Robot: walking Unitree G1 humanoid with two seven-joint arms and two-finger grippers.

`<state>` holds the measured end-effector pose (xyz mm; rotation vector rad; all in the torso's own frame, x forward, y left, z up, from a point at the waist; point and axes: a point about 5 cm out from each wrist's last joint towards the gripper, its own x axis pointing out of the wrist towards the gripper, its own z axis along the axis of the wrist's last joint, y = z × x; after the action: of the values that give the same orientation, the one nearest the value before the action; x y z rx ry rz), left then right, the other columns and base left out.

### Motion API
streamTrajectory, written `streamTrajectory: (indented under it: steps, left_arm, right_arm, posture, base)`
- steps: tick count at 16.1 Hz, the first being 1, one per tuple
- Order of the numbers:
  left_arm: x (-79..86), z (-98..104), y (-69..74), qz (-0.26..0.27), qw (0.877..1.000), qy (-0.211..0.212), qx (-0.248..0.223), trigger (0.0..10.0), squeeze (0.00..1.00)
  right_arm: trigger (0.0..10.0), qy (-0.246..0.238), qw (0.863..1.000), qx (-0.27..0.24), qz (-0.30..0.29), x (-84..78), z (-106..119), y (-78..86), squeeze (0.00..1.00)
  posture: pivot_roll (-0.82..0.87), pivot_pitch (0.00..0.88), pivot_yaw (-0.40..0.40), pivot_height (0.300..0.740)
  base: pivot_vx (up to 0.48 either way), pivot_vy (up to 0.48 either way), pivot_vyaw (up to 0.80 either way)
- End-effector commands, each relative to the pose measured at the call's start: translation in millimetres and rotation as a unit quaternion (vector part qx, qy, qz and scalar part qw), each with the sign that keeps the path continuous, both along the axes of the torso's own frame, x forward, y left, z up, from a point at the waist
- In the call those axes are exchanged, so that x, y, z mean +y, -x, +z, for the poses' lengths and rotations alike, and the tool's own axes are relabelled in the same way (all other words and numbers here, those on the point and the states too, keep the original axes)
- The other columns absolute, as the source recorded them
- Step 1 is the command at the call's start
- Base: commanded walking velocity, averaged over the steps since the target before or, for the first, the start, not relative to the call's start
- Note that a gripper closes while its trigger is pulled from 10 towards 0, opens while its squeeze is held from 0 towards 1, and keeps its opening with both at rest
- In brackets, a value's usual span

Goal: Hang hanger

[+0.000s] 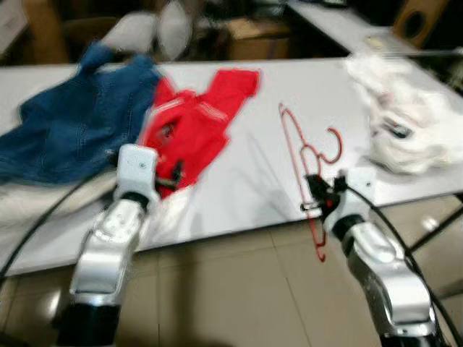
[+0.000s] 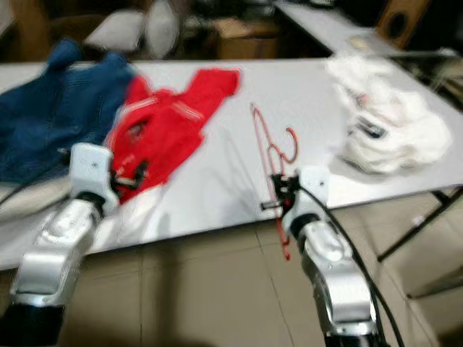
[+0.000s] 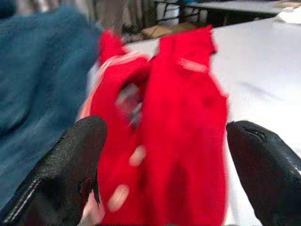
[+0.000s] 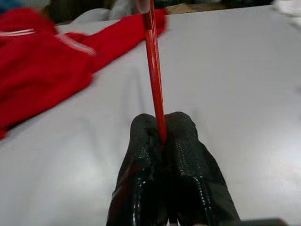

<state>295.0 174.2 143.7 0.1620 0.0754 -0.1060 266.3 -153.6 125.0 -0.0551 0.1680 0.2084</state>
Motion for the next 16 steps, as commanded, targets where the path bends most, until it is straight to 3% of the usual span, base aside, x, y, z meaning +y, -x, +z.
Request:
streamTrajectory:
  steps: [1,6,8,9,10,11,13,14,16]
  left_arm:
    - [-10.3,4.0,-1.8,-0.015,1.000,0.001,-0.009,10.0,1.00]
    - [7.6,4.1,-0.8,0.043,0.999,-0.001,-0.013,10.0,1.00]
    - [15.3,-1.1,0.4,0.050,0.998,-0.028,0.007,10.0,1.00]
    - [20.8,-4.1,1.8,0.055,0.998,-0.030,0.022,10.0,0.75]
    - [28.4,-10.6,2.7,0.065,0.996,-0.029,0.047,10.0,0.06]
    - [31.4,-12.4,3.0,0.070,0.996,-0.030,0.053,10.0,0.00]
    - [35.7,-14.8,3.9,0.081,0.994,-0.018,0.064,10.0,0.00]
    - [33.5,-16.0,4.6,0.068,0.995,0.005,0.070,0.0,0.00]
    - [25.4,-23.0,8.9,0.026,0.995,0.023,0.097,0.0,0.00]
  right_arm:
    - [10.0,0.010,1.000,-0.004,-0.013,-8.6,0.4,0.8,0.00]
    - [10.0,0.012,1.000,-0.009,-0.001,-4.4,0.5,0.2,0.00]
    - [10.0,0.012,1.000,-0.010,0.004,-2.9,0.3,0.8,0.00]
    - [10.0,0.013,1.000,-0.009,0.007,-2.3,0.0,1.5,0.00]
    - [10.0,0.014,1.000,-0.009,0.008,-1.8,-0.7,2.0,0.00]
    - [10.0,0.014,1.000,-0.009,0.009,-1.6,-0.8,2.1,0.00]
    - [10.0,0.014,1.000,-0.008,0.009,-1.9,-1.2,2.4,0.00]
    - [10.0,0.014,1.000,-0.007,0.009,-2.4,-1.5,2.6,0.00]
    - [10.0,0.015,1.000,-0.005,0.009,-2.9,-2.1,2.9,0.00]
  posture:
    - [-0.01,0.000,-0.052,0.740]
    - [0.00,0.000,-0.055,0.740]
    - [0.00,0.000,-0.054,0.740]
    - [0.00,0.000,-0.051,0.740]
    - [0.00,0.000,-0.049,0.740]
    - [0.00,0.000,-0.048,0.740]
    - [0.00,0.000,-0.044,0.740]
    - [0.00,0.000,-0.043,0.740]
    - [0.00,0.000,-0.043,0.740]
  base:
    - [0.334,0.000,0.00]
    - [0.123,0.000,0.00]
    - [0.000,0.000,0.00]
    - [0.000,0.000,0.00]
    - [0.000,0.000,0.00]
    - [0.000,0.000,0.00]
    - [0.000,0.000,0.00]
    - [0.000,0.000,0.00]
    - [0.000,0.000,0.00]
